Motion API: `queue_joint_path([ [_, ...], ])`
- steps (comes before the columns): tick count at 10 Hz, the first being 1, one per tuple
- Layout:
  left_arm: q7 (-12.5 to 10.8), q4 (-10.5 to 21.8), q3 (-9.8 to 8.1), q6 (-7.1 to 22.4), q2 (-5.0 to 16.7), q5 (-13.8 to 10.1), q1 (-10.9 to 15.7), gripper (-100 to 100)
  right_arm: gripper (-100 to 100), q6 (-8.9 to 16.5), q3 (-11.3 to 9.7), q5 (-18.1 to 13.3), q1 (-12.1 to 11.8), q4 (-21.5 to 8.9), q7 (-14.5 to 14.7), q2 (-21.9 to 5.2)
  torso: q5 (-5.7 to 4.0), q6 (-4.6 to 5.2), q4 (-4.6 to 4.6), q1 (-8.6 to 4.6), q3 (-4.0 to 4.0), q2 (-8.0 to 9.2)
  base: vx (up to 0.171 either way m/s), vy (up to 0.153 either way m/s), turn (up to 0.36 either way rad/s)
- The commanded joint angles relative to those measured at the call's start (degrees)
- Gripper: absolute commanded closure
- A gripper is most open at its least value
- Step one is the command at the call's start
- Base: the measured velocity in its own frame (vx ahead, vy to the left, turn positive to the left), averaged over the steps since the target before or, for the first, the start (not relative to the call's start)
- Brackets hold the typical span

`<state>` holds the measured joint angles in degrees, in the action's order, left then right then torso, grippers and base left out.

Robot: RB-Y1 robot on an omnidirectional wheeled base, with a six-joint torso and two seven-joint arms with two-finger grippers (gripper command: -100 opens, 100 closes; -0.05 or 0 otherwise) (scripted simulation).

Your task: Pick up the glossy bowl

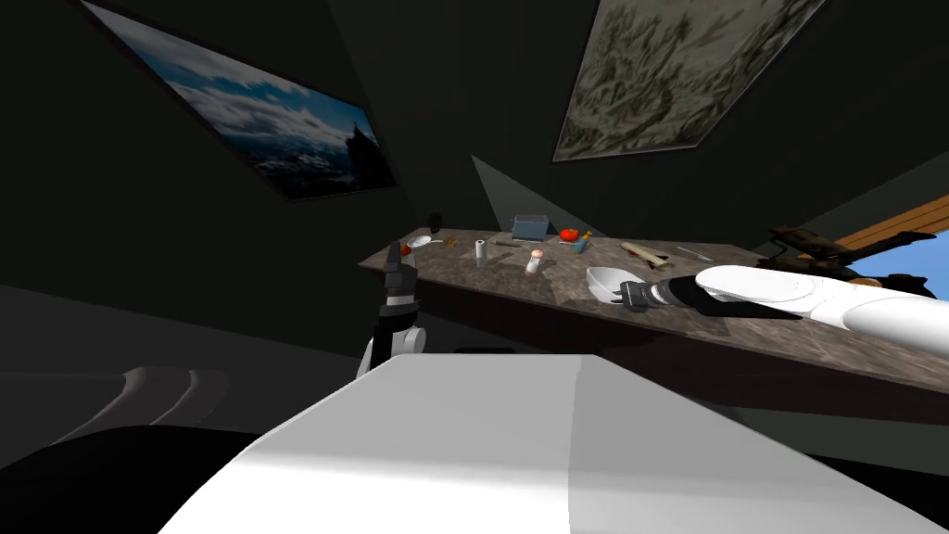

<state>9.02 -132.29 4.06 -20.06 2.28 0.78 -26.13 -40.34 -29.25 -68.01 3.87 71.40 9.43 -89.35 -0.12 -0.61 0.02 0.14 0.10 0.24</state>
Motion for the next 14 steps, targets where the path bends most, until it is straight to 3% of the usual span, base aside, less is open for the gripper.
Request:
queue_joint_path([
  [1,0.0,0.0,0.00,0.0,0.0,0.0,0.0,0,100,0.0,2.9,2.9,-2.9,-1.4,2.1,-0.2,0.00,0.00,0.00,0.00,0.00,0.00,-0.077,0.010,0.273],
  [3,0.0,0.0,0.00,0.0,0.0,0.0,0.0,0,100,0.0,3.8,2.9,-5.3,-1.4,2.1,-0.2,0.04,0.04,0.03,0.02,0.03,0.03,-0.039,0.005,0.059],
  [4,0.0,0.0,0.00,0.0,0.0,0.0,0.0,0,100,-0.2,6.4,5.3,-7.4,-3.0,3.8,-0.4,0.01,0.13,-0.01,-0.02,0.00,0.01,-0.045,0.011,0.219],
  [5,0.0,0.0,0.00,0.0,0.0,0.0,0.0,0,100,-0.2,7.1,5.3,-9.7,-3.0,3.8,-0.4,0.05,-0.03,0.01,0.03,0.02,0.03,-0.052,0.003,0.182],
  [6,0.0,0.0,0.00,0.0,0.0,0.0,0.0,0,100,-0.2,7.1,5.3,-9.7,-3.0,3.8,-0.4,0.00,0.01,-0.01,0.02,0.01,0.03,-0.022,0.001,0.003],
  [7,0.0,0.0,-0.01,0.0,0.0,0.0,0.0,0,100,-0.4,9.7,7.8,-12.0,-4.6,5.5,-0.5,-0.04,0.11,-0.04,0.00,-0.01,0.00,-0.055,0.016,0.182],
  [8,0.0,0.0,0.00,0.0,0.0,0.0,0.0,0,100,-0.4,10.3,7.8,-14.1,-4.6,5.5,-0.5,-0.02,-0.04,-0.01,0.05,0.01,0.04,-0.052,0.010,0.160],
  [9,0.0,0.0,0.00,0.0,0.0,0.0,0.0,0,100,-0.6,12.4,10.1,-15.5,-6.2,7.2,-0.7,0.00,0.03,-0.01,0.06,0.01,0.02,-0.068,0.021,0.306],
  [11,0.0,0.0,0.00,0.0,0.0,0.0,0.0,0,100,-0.6,13.6,10.3,-18.5,-6.2,7.2,-0.7,0.05,0.03,0.02,0.15,0.03,0.04,-0.038,0.014,0.072],
  [12,0.0,0.0,-0.01,0.0,0.0,0.0,0.0,0,100,-0.8,16.6,12.7,-21.5,-7.8,8.9,-0.8,0.06,0.16,0.02,0.12,0.03,0.03,-0.043,0.019,0.205],
  [13,0.0,0.0,0.00,0.0,0.0,0.0,0.0,0,100,-0.8,16.8,12.7,-22.9,-7.8,8.9,-0.8,0.11,-0.05,0.06,0.16,0.05,0.03,-0.048,0.013,0.209],
  [14,0.0,0.0,0.00,0.0,0.0,0.0,0.0,0,100,-0.8,16.8,12.7,-22.9,-7.8,8.9,-0.8,0.11,0.04,0.06,0.18,0.05,0.03,-0.019,0.005,0.007],
])
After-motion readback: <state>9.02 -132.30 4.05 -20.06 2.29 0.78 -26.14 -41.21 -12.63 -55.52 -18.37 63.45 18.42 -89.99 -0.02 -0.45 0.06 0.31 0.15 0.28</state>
